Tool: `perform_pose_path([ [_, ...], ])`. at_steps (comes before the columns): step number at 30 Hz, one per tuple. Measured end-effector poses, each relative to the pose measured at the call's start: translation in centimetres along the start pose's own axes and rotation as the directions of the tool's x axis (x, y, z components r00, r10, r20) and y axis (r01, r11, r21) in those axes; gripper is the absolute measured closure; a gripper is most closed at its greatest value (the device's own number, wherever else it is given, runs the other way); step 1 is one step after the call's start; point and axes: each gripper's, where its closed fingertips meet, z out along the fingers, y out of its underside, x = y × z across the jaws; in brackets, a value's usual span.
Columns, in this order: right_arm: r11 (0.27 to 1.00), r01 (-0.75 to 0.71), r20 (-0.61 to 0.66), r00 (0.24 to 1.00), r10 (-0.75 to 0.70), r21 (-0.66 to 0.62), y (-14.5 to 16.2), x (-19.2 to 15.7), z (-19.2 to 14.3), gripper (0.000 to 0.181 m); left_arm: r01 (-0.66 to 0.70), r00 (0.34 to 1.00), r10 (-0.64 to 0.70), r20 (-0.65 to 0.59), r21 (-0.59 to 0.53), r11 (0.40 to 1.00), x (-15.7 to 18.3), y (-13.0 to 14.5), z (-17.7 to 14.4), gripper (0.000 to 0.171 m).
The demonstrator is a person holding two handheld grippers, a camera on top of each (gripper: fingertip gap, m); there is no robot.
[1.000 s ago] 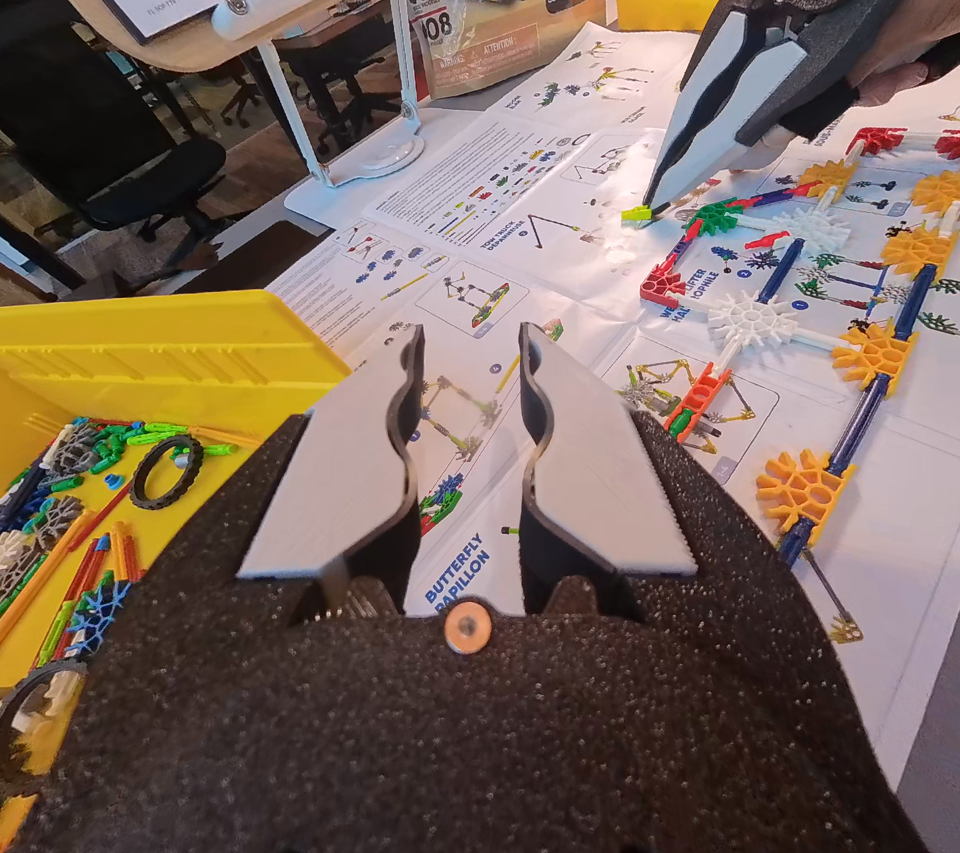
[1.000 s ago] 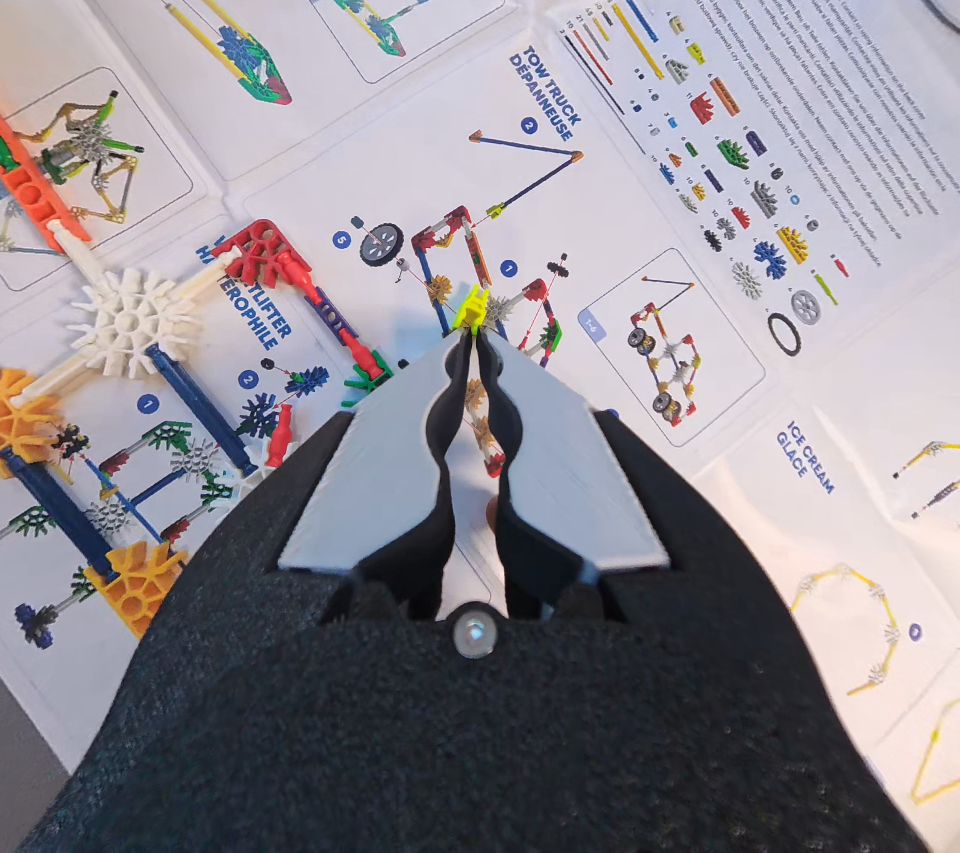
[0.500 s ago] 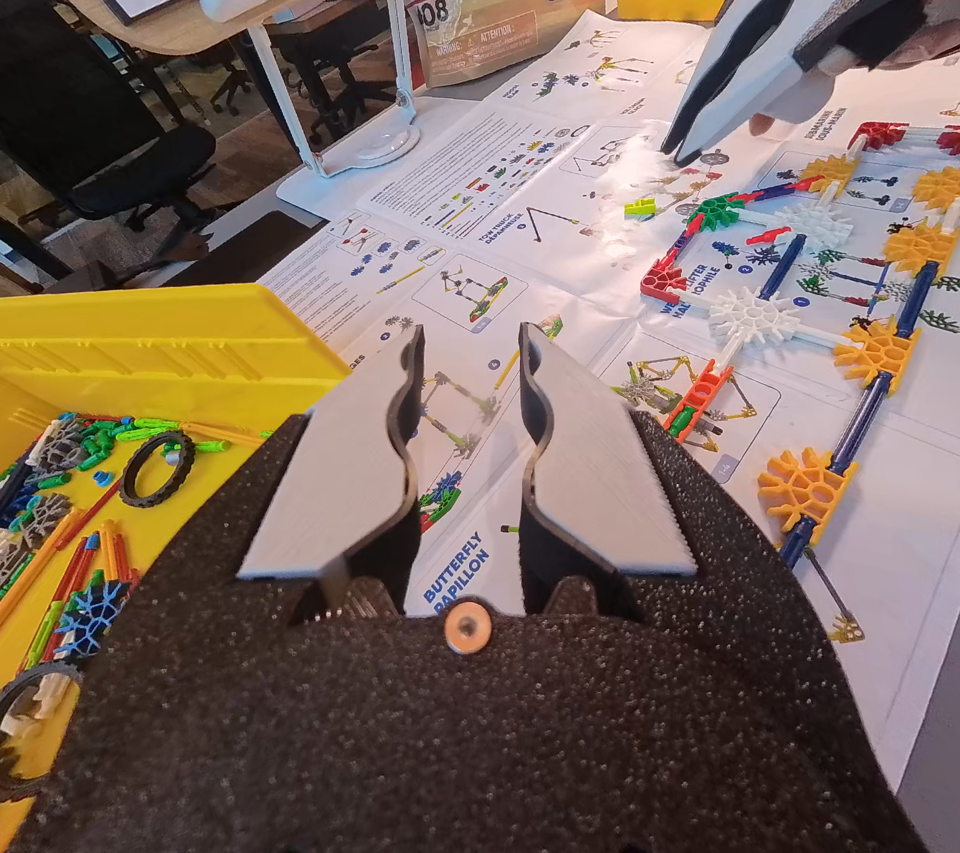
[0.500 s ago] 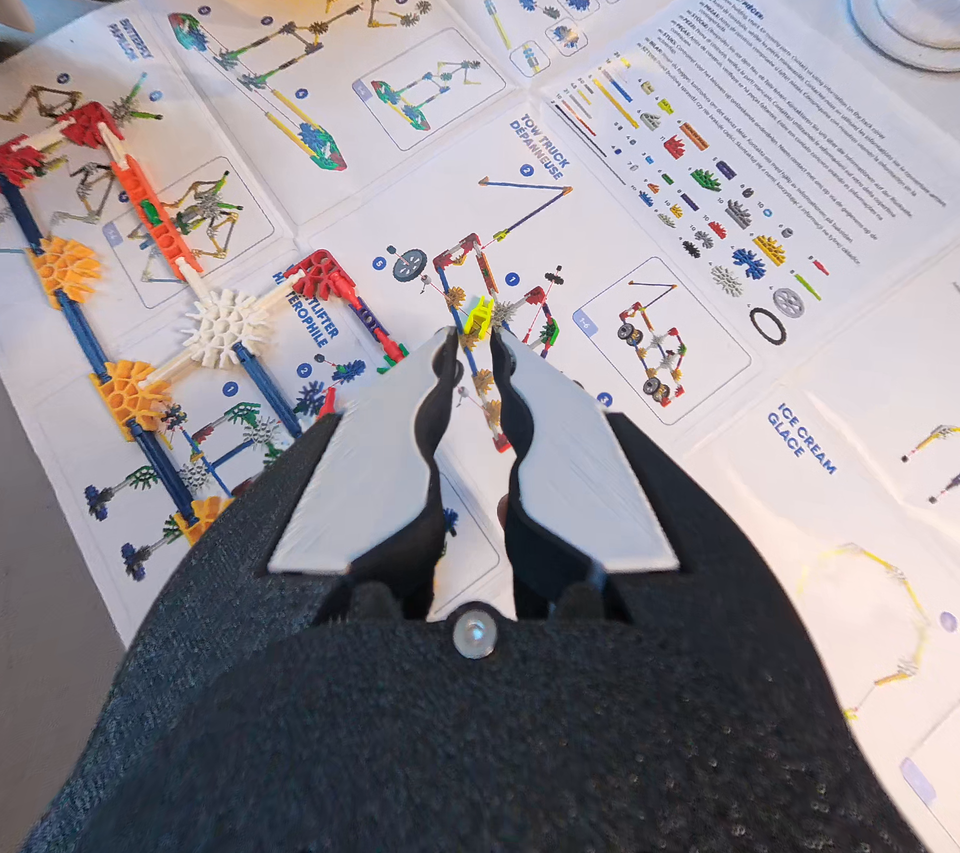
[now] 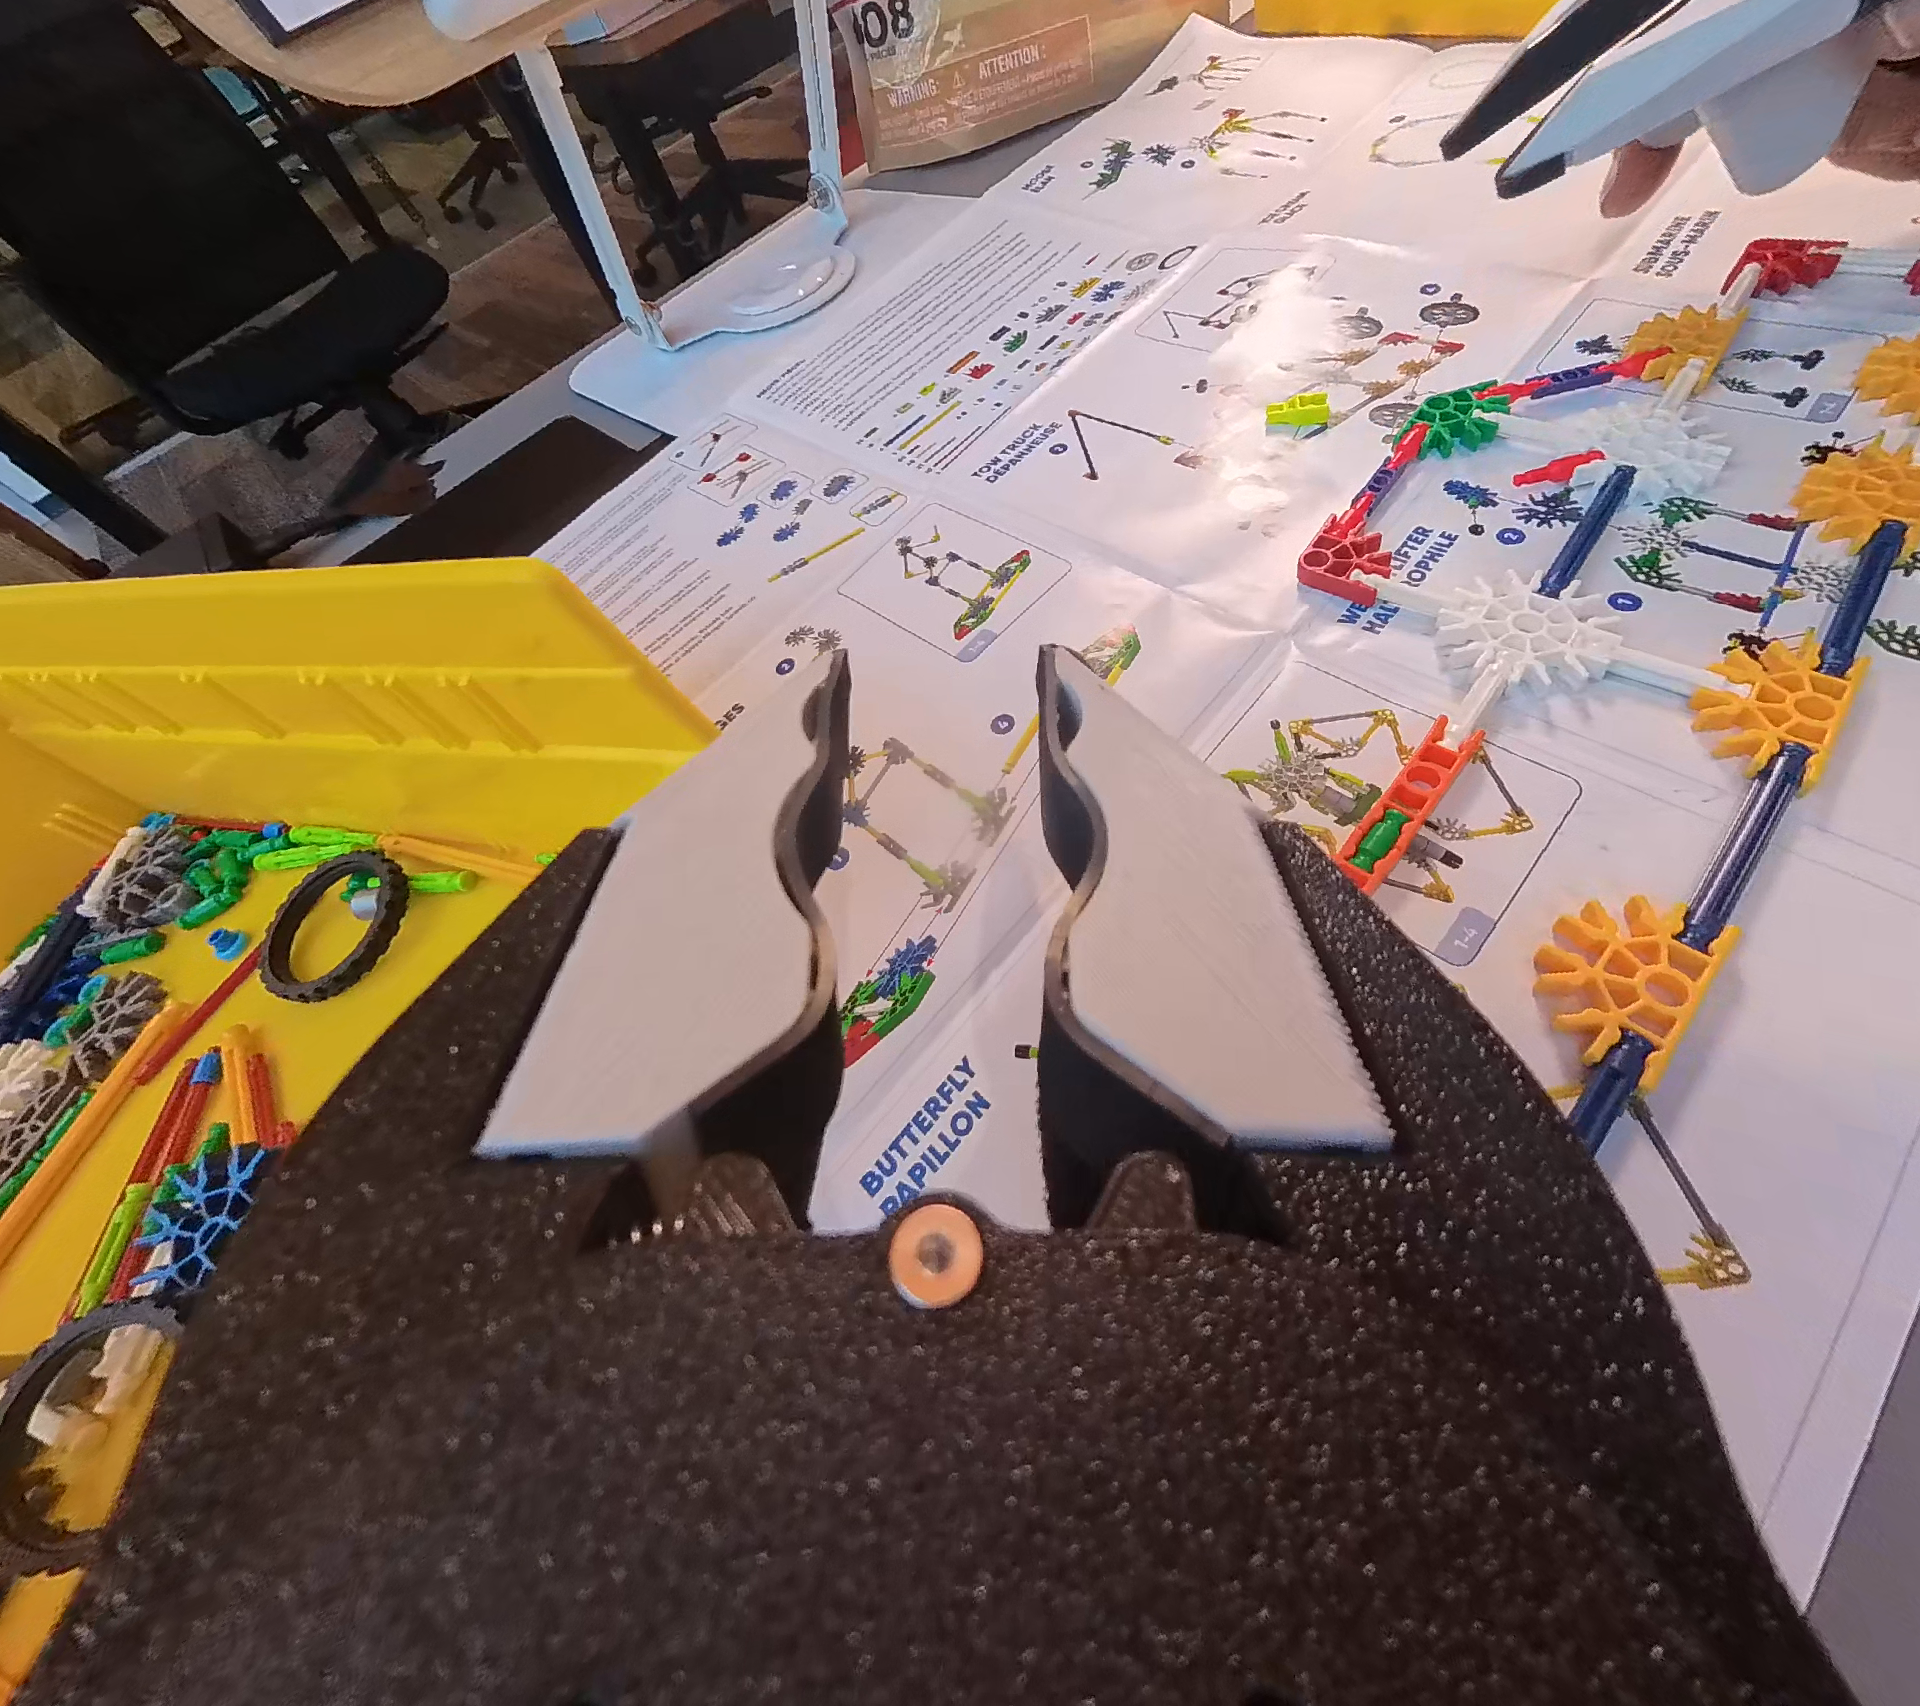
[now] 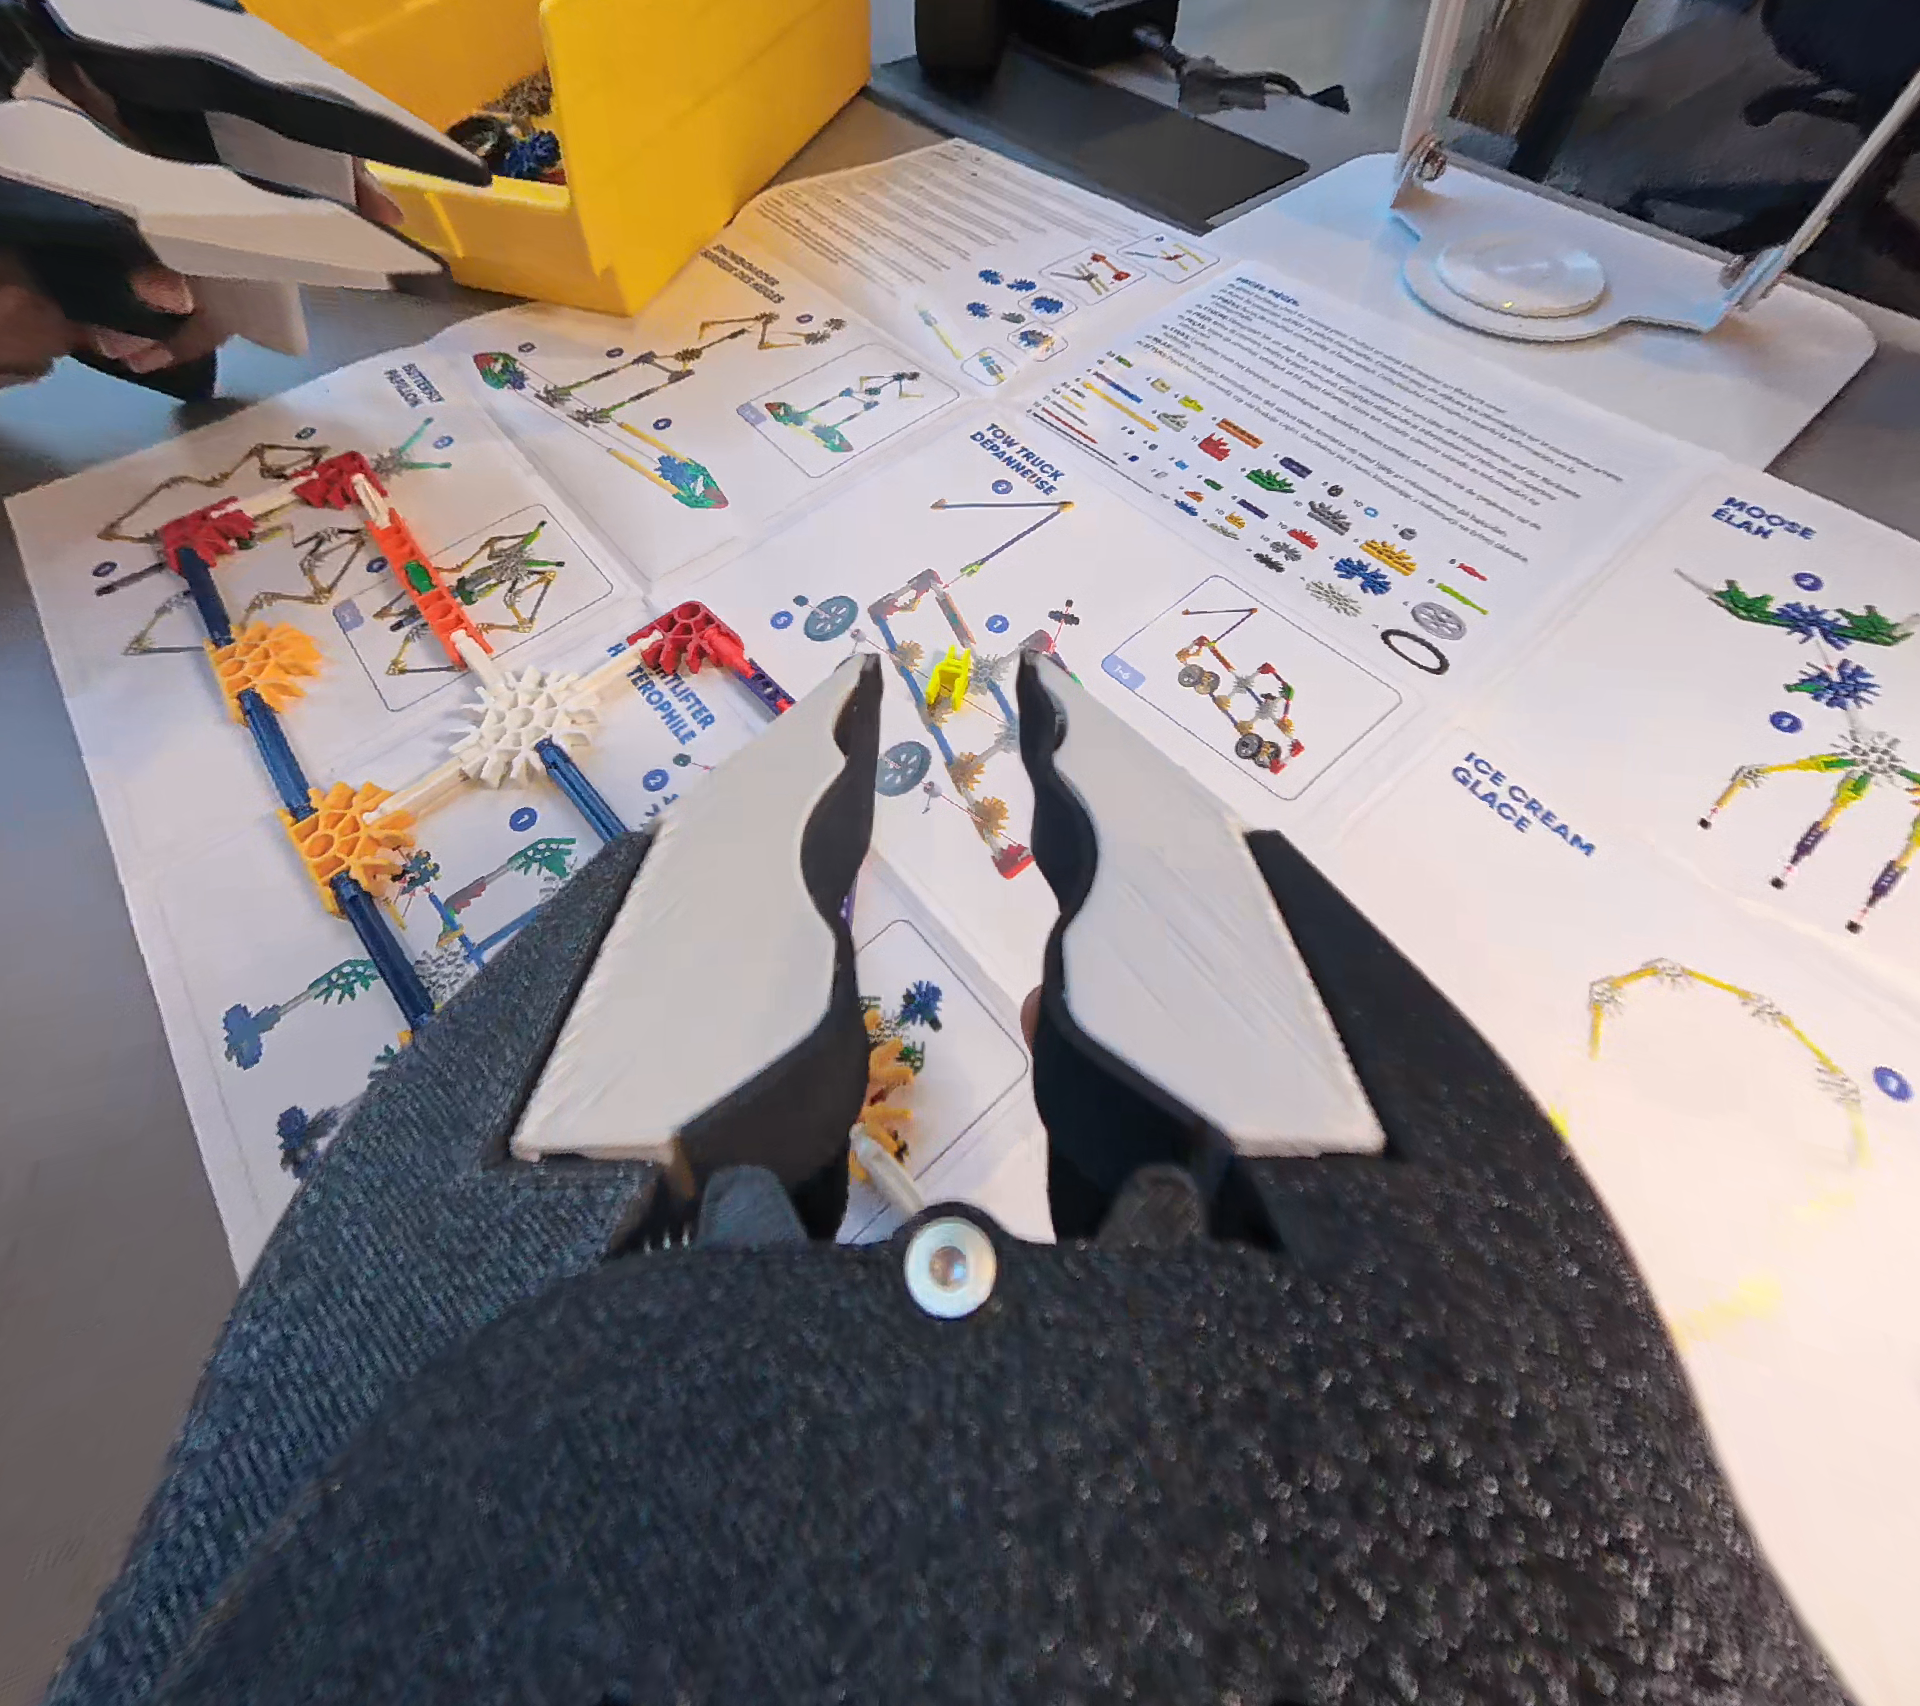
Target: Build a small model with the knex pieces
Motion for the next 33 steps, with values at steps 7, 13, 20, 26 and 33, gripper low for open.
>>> perform_pose_path([
  [7,0.994,0.028,-0.069,0.997,-0.021,0.104,-1.3,1.1,-0.7,0.154,0.012,0.995,-0.025,0.092,0.141,0.99,-2.4,-3.4,-2.5,0.144],
  [13,0.988,0.08,-0.099,0.993,-0.067,0.136,-2.2,2.0,-2.4,0.155,0.114,0.849,-0.178,0.498,0.156,0.981,-18.7,-6.5,-16.7,0.145],
  [20,0.977,0.113,-0.124,0.988,-0.091,0.181,-2.7,2.5,-4.1,0.16,0.425,0.895,-0.211,0.394,-0.605,0.673,-24.6,12.9,-21.0,0.151],
  [26,0.979,0.107,-0.136,0.987,-0.084,0.173,-2.0,2.8,-4.6,0.161,0.374,0.927,-0.164,0.338,-0.792,0.482,-25.0,19.1,-21.8,0.15],
  [33,0.982,0.08,-0.138,0.989,-0.057,0.172,-1.5,3.2,-4.7,0.161,0.369,0.93,-0.173,0.326,-0.834,0.41,-25.2,21.1,-22.3,0.161],
])
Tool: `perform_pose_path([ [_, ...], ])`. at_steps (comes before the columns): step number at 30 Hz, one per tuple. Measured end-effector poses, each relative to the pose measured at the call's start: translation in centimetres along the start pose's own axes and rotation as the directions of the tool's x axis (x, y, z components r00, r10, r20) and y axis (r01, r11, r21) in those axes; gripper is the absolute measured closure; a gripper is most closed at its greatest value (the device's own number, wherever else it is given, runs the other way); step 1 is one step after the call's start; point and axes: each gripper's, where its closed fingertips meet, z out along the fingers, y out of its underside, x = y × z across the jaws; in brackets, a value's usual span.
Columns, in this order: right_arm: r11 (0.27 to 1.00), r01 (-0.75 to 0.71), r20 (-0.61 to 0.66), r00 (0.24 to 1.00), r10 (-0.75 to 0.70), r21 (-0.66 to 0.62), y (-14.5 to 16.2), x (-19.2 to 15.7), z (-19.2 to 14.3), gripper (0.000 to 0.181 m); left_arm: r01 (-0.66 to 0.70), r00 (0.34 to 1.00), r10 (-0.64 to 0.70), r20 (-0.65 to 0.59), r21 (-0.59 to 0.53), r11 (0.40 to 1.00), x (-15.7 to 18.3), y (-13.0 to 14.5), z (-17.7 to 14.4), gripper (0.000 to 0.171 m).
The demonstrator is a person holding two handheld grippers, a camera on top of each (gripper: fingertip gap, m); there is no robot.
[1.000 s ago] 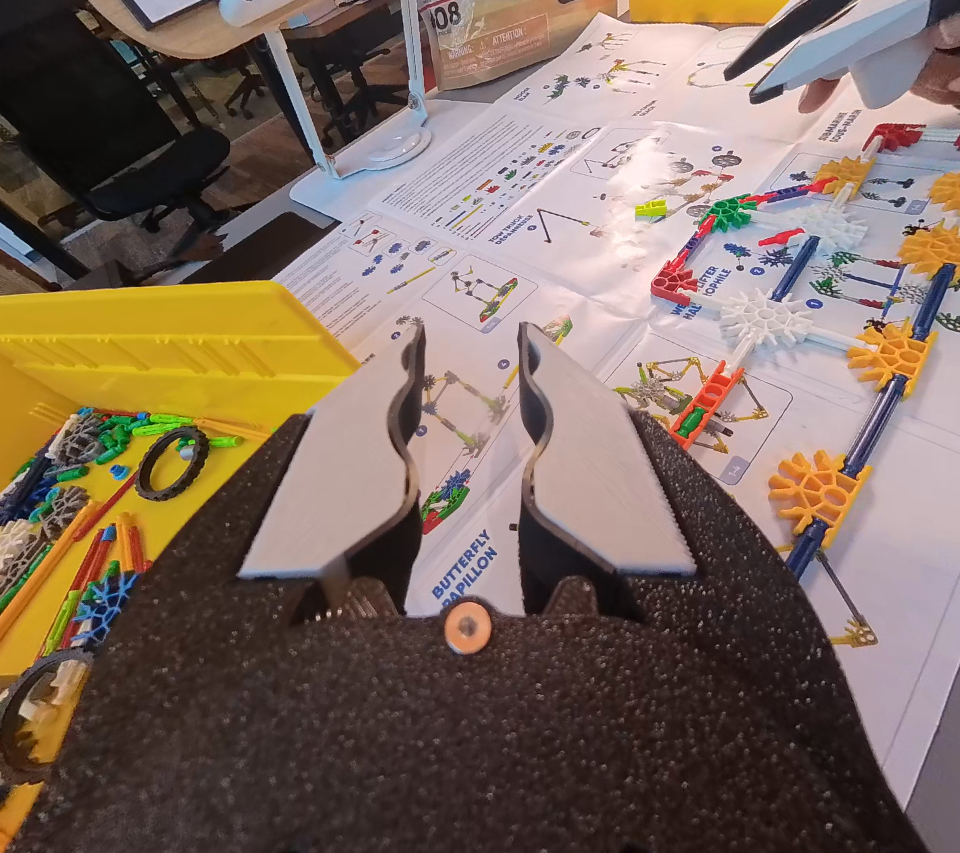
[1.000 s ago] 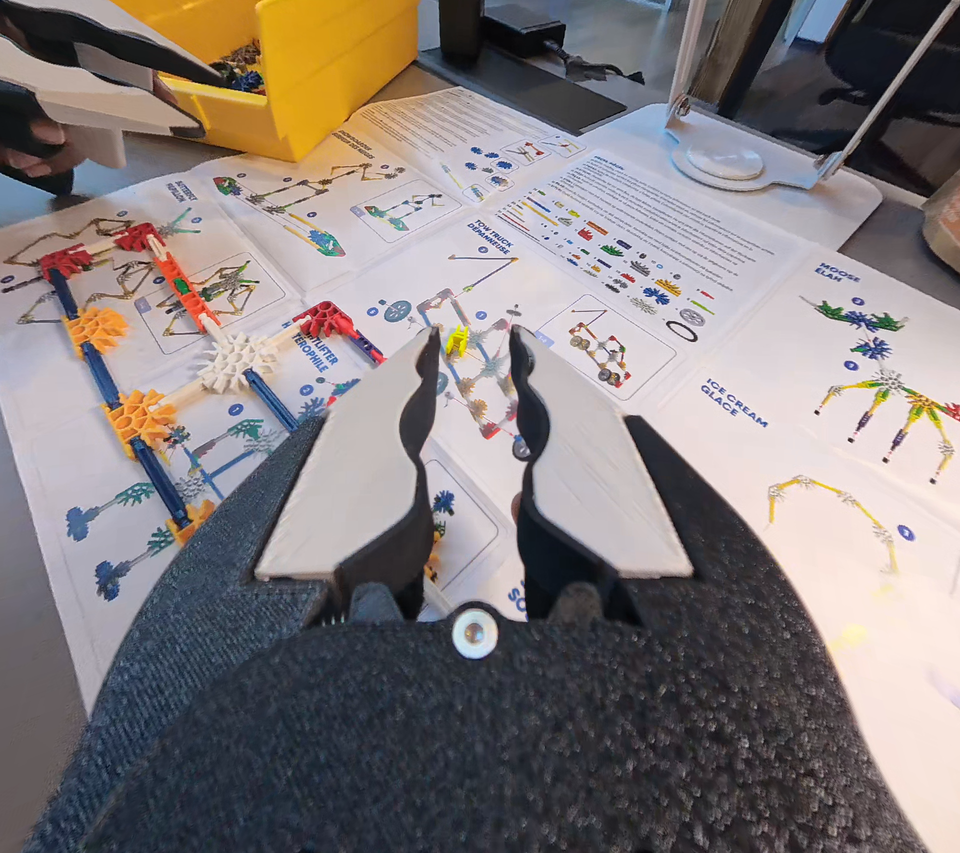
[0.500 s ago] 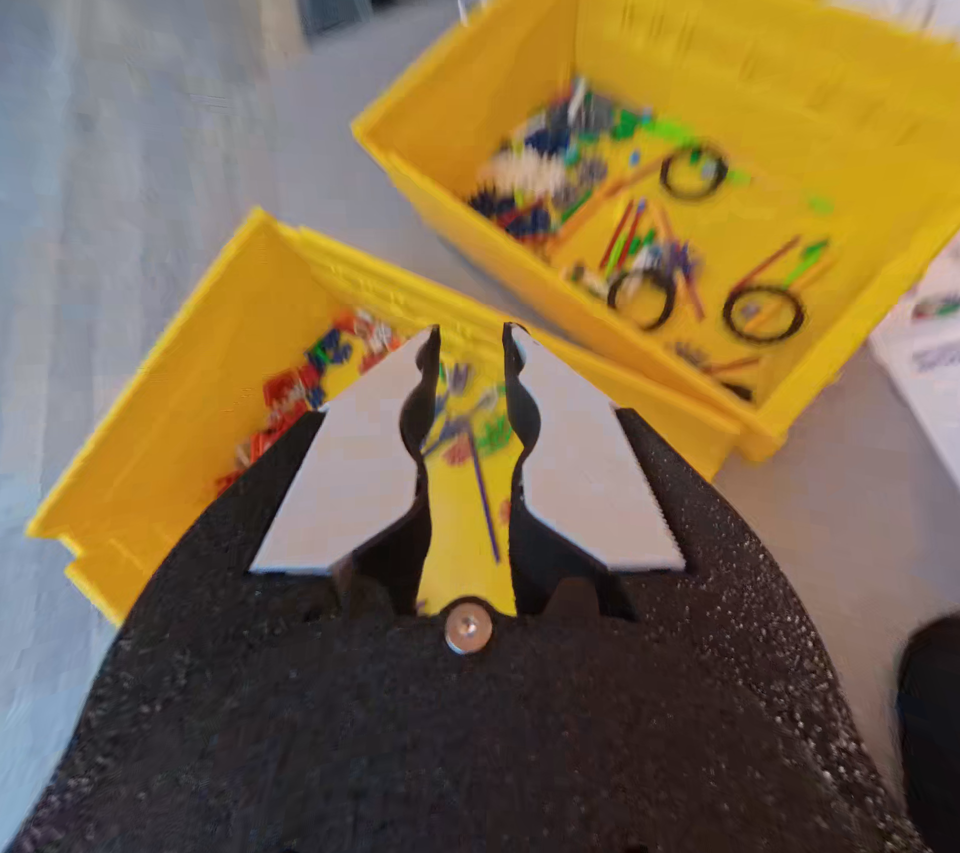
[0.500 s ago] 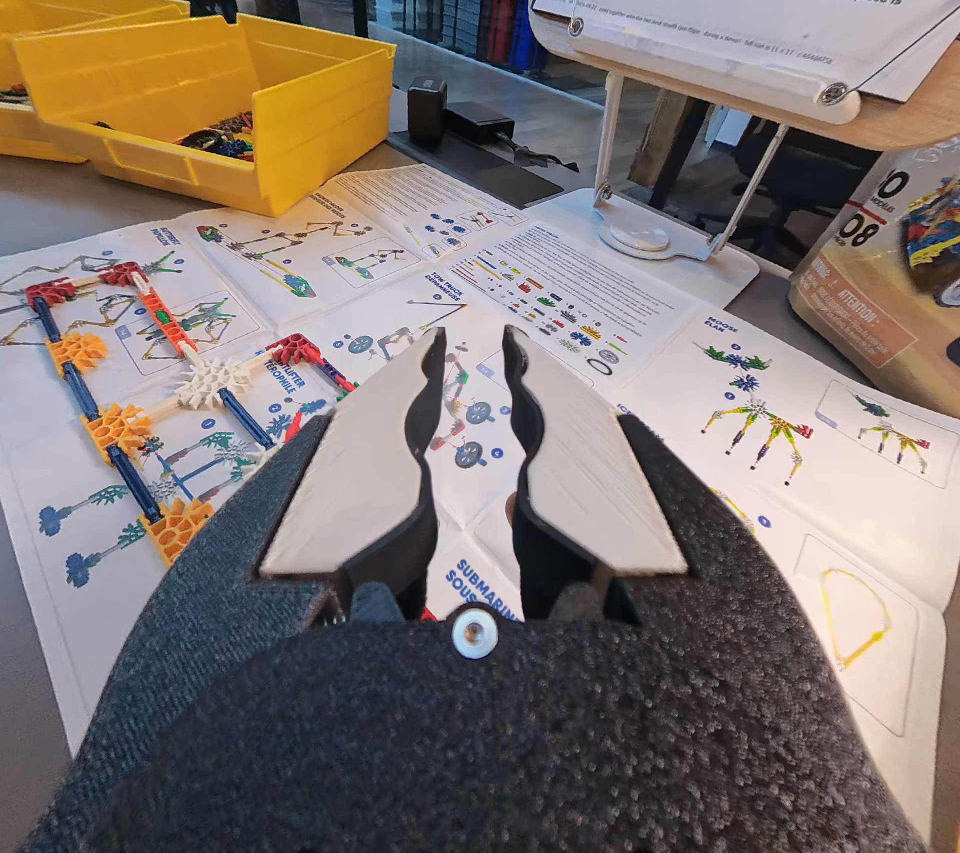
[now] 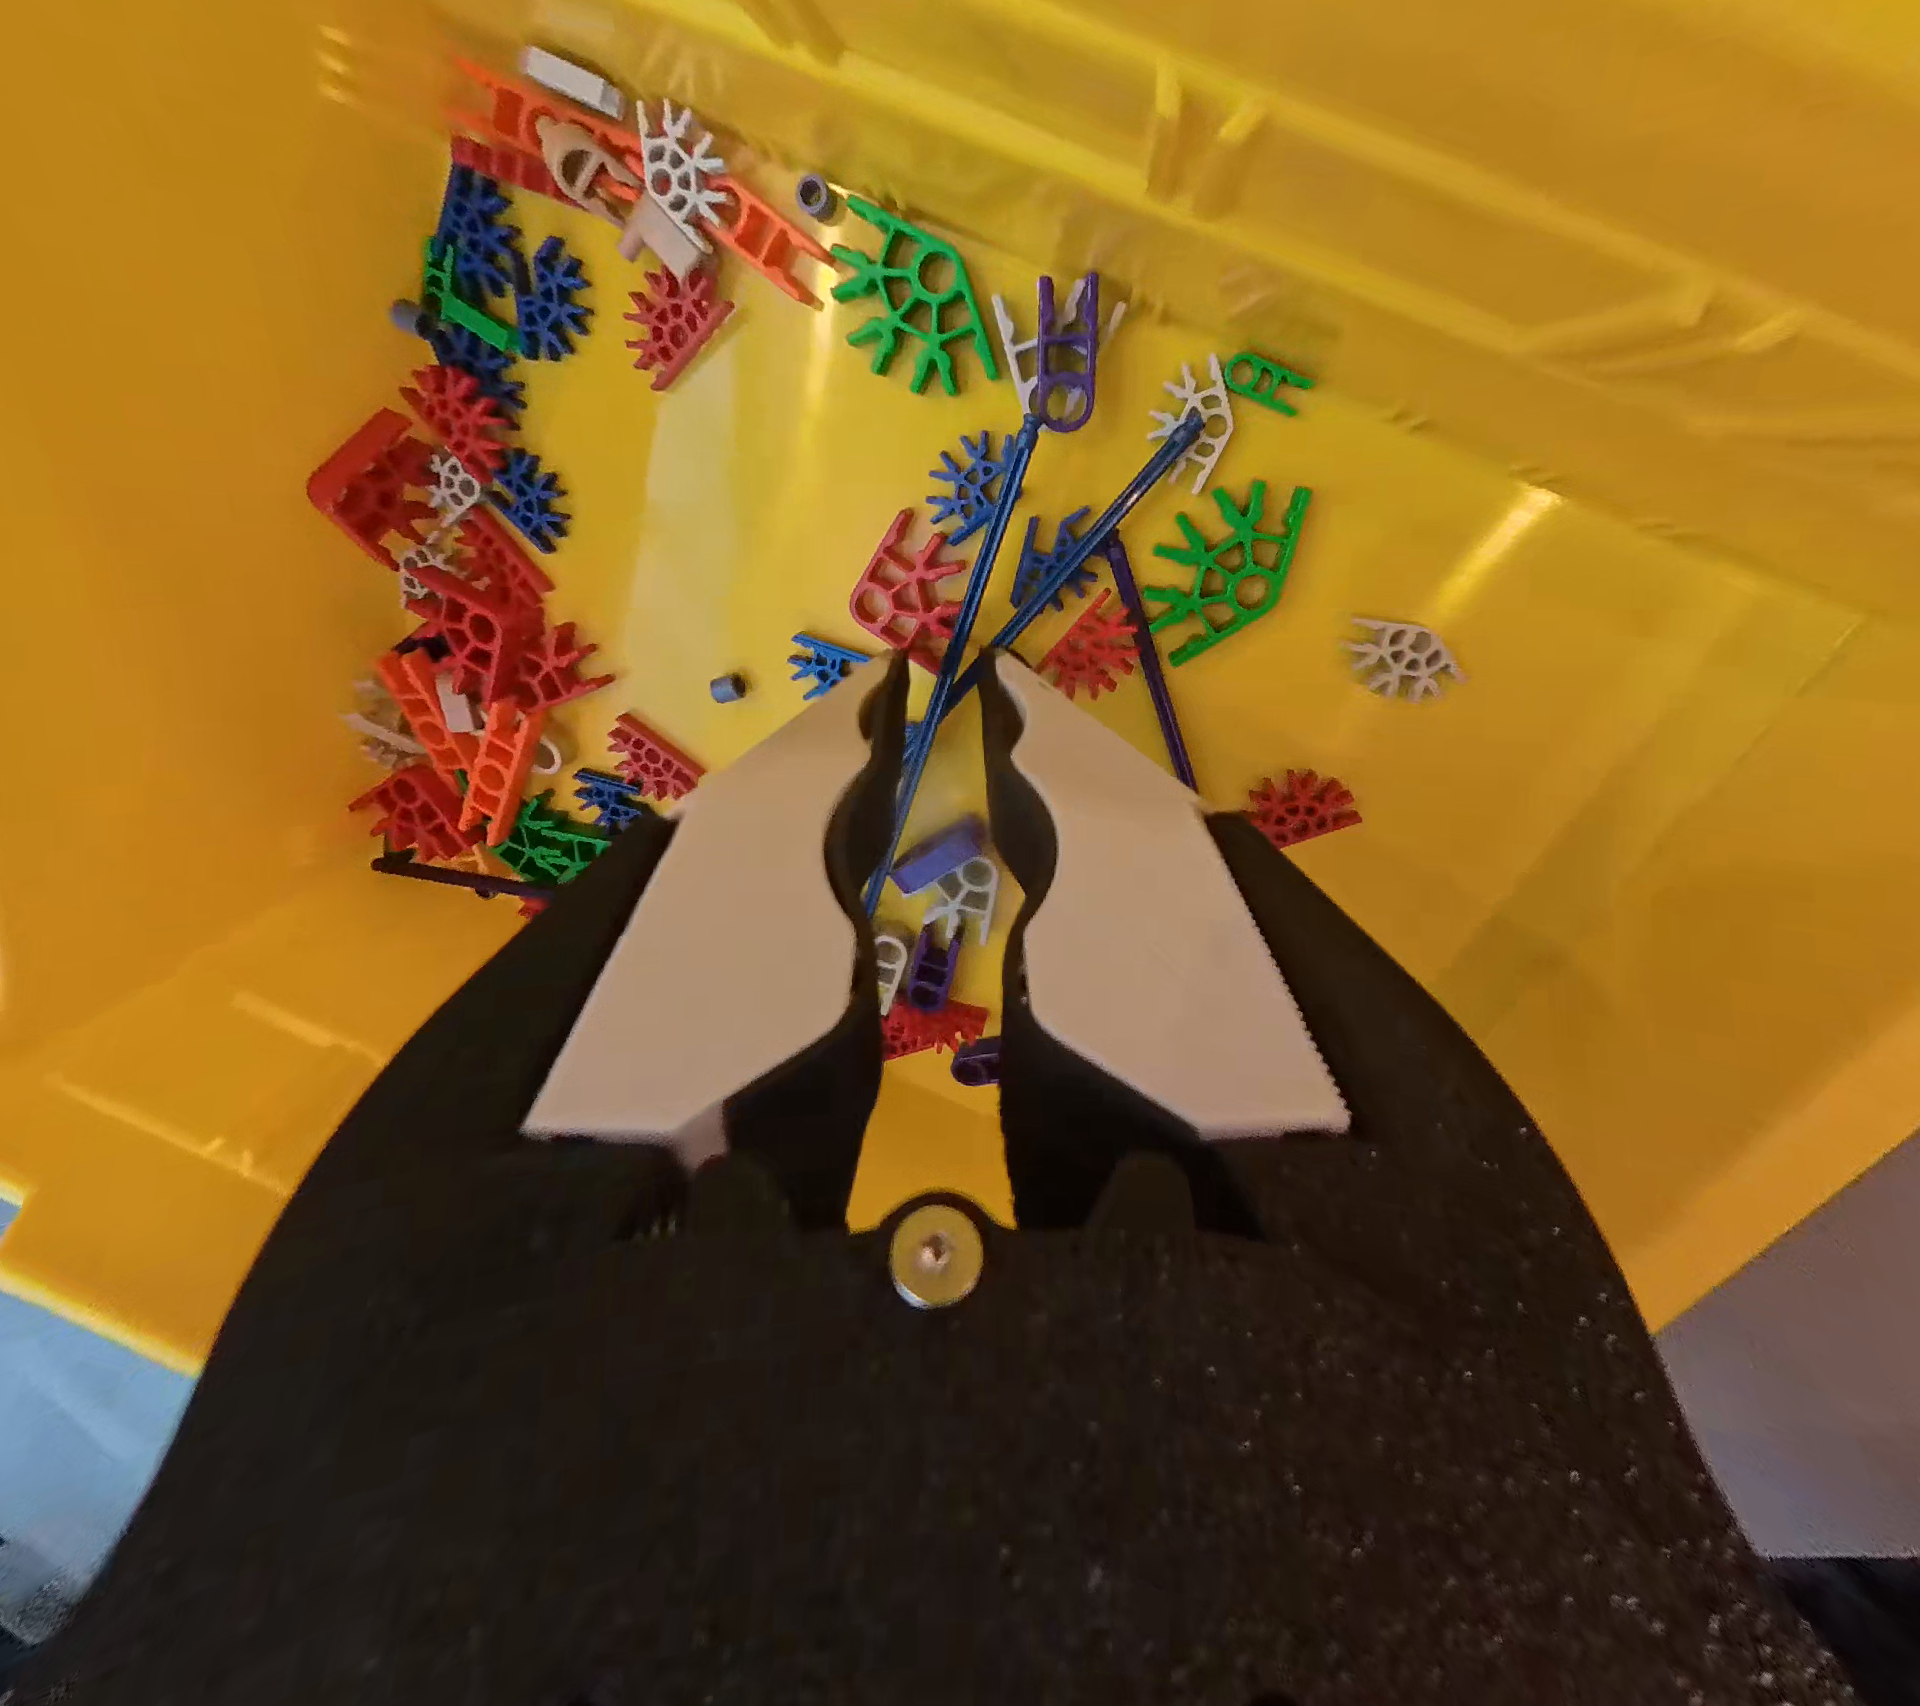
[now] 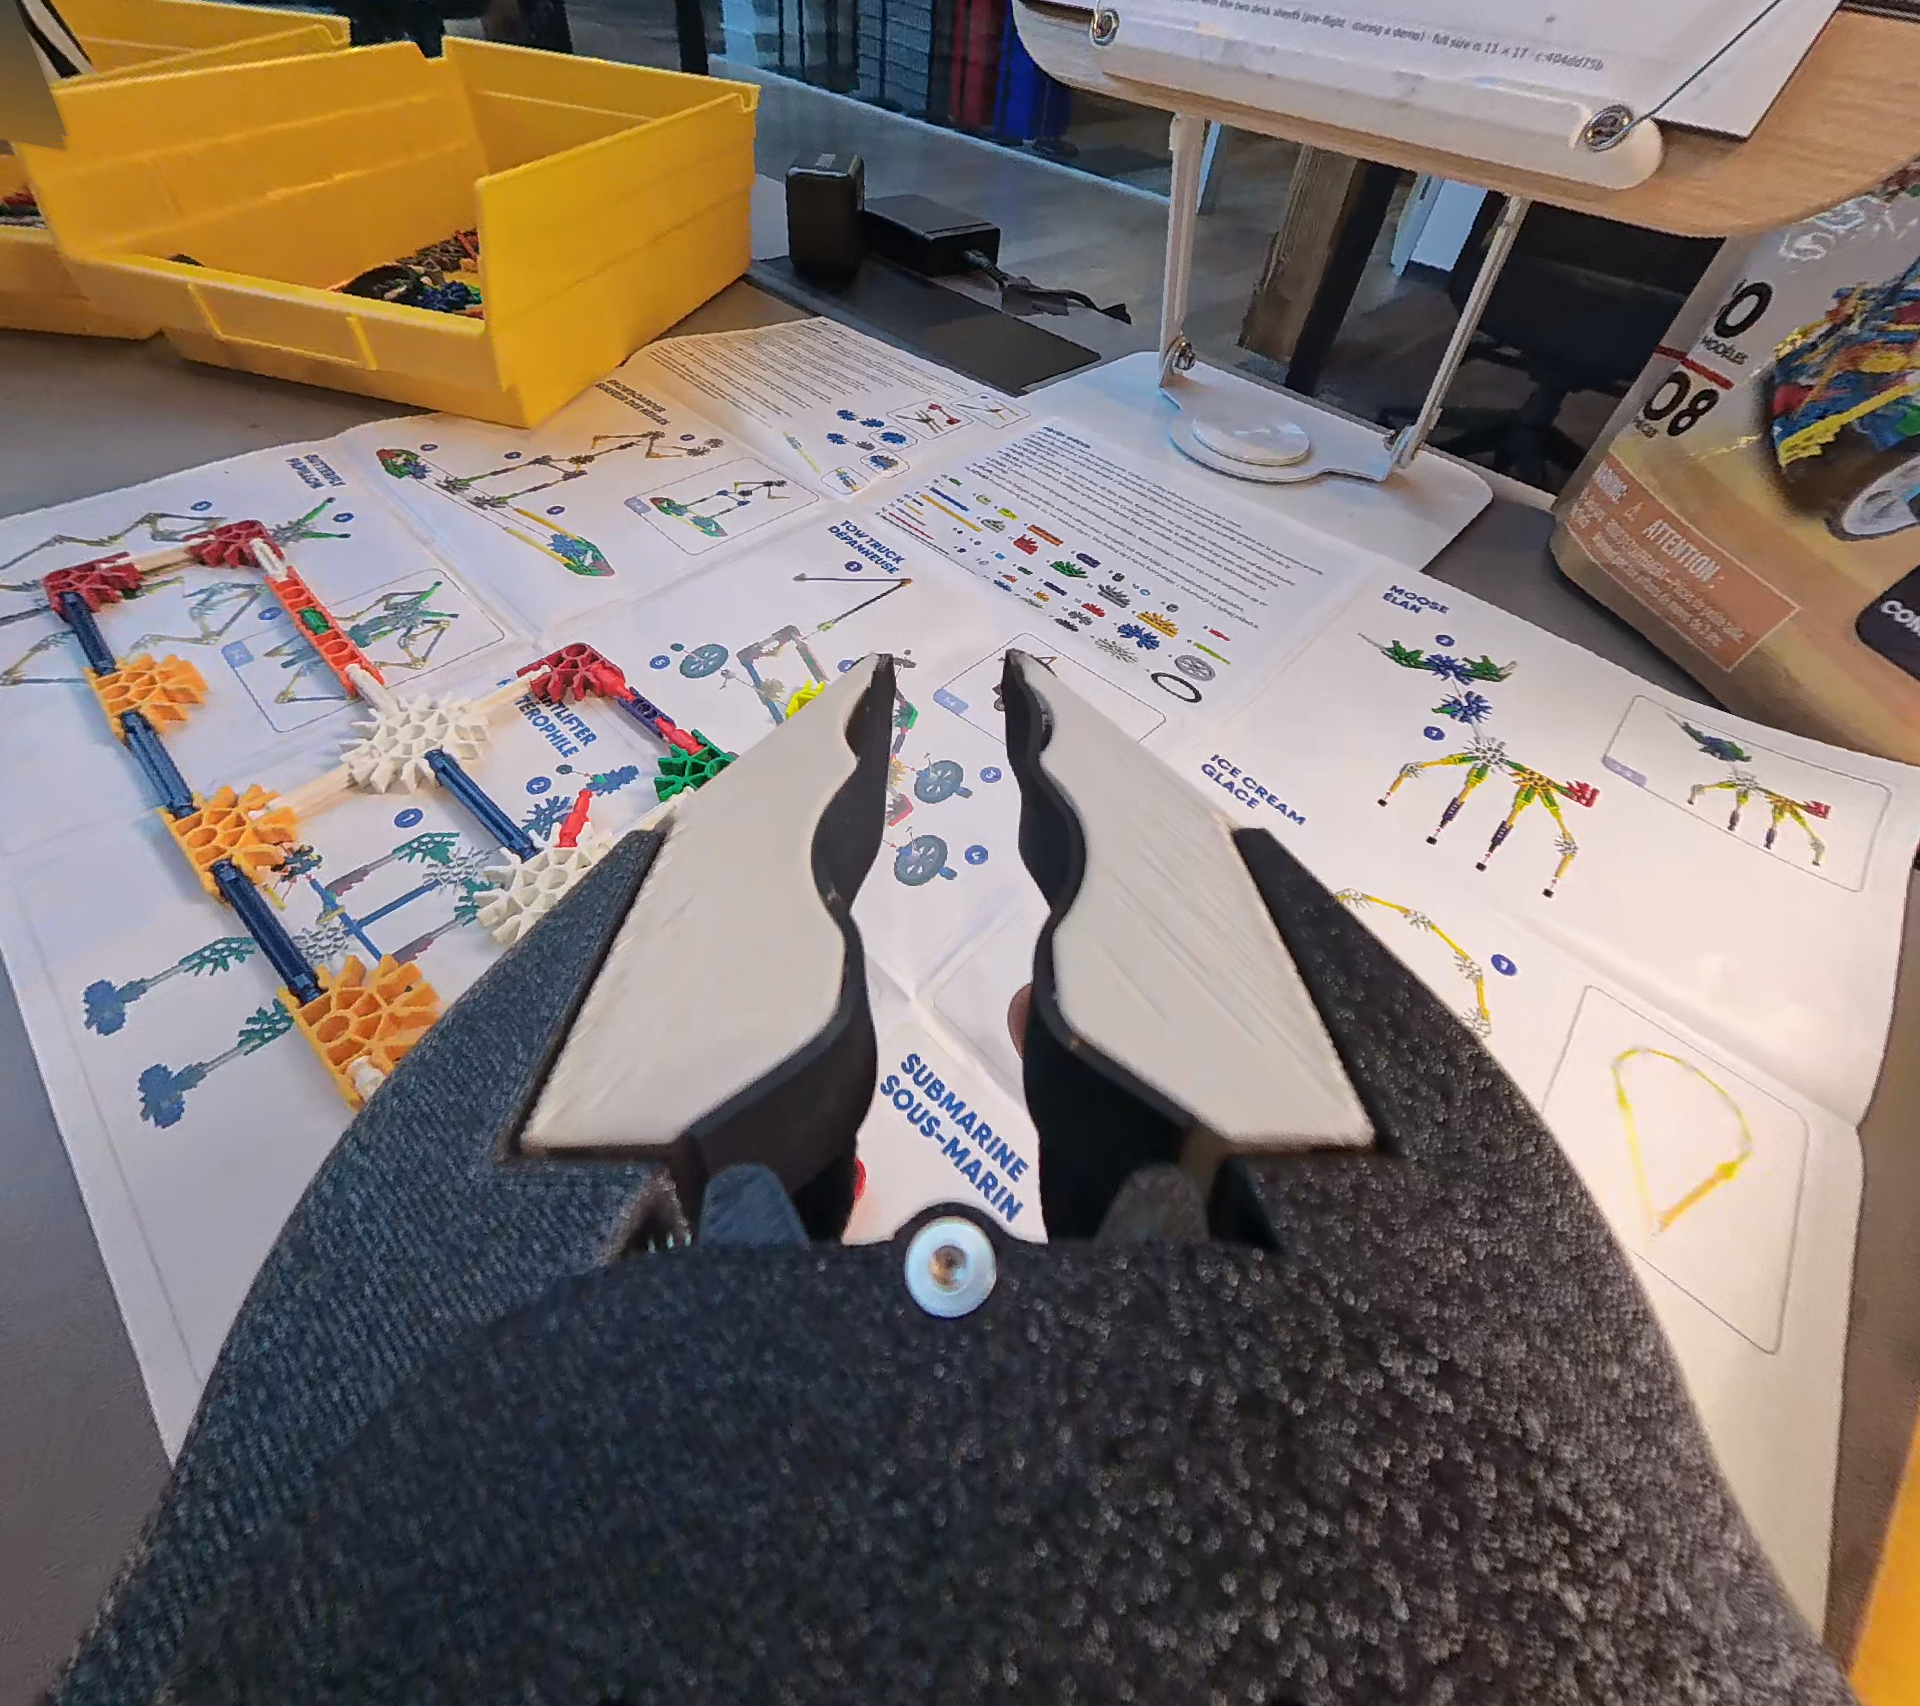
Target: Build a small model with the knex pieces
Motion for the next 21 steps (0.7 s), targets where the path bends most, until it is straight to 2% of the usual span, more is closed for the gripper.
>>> perform_pose_path([
  [3,1.0,0.003,0.0,1.0,-0.003,-0.006,0.2,-0.1,0.1,0.161,-0.006,1.0,0.006,-0.002,0.0,1.0,0.0,0.2,0.1,0.17],
  [8,1.0,0.01,0.002,1.0,-0.01,-0.009,0.3,-0.2,0.1,0.162,-0.019,0.999,0.019,0.034,-0.003,1.0,-0.5,0.9,-0.5,0.171],
  [12,1.0,0.005,0.008,1.0,-0.005,-0.009,0.4,-0.2,0.1,0.162,-0.021,0.995,0.018,0.095,0.03,0.999,-1.0,1.0,-2.5,0.171],
  [15,1.0,0.006,0.012,1.0,-0.006,-0.008,0.4,-0.3,0.1,0.162,-0.025,0.981,0.006,0.194,0.095,0.995,-2.1,0.7,-5.6,0.171],
  [18,1.0,0.005,0.019,1.0,-0.005,-0.002,0.3,-0.5,0.1,0.162,-0.018,0.956,-0.053,0.289,0.238,0.971,-3.1,-0.4,-10.2,0.171],
  [21,1.0,0.0,0.033,0.999,0.0,0.002,0.3,-0.8,0.1,0.162,-0.032,0.938,-0.115,0.328,0.409,0.912,-2.7,-2.0,-15.1,0.171],
])
